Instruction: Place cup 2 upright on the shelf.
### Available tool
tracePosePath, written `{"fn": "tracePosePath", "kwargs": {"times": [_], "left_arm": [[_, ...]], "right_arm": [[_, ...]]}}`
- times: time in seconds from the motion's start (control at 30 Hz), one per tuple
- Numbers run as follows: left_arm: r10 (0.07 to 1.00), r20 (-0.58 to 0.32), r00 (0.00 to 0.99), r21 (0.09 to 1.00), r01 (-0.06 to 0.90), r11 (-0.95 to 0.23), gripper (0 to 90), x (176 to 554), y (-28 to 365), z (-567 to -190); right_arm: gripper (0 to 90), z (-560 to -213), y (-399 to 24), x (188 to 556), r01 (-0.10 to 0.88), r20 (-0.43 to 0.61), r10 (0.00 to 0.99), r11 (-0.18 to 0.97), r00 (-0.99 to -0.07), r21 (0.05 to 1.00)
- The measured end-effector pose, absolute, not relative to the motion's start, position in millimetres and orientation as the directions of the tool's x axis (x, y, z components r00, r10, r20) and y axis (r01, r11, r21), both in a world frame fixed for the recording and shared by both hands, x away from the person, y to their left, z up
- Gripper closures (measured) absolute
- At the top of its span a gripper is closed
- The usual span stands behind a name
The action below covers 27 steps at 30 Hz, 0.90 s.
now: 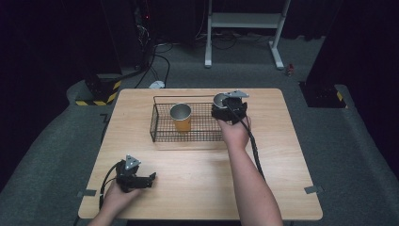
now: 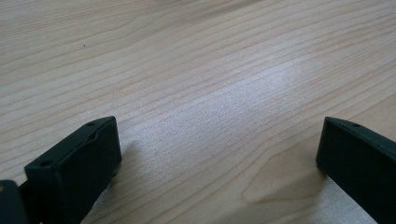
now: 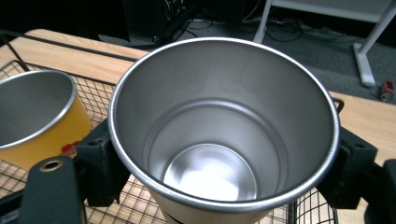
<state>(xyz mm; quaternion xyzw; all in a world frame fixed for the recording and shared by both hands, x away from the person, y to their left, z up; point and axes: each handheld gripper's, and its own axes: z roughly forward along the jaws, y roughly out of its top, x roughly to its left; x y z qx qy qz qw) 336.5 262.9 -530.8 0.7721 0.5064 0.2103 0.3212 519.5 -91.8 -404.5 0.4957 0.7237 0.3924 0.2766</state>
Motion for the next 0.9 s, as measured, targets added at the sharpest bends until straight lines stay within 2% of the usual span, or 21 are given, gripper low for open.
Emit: {"fn": "tracePosePath", "kwargs": {"times": [0.9], "left_arm": [[0.917,0.001,0.399,0.709,0.647,-0.282,0.2,336.5,263.1,-530.8]], "right_arm": [[18.4,-451.7,-78.1,549.2,0.64,-0.002,0.942,0.23,-0.336,0.733]]}}
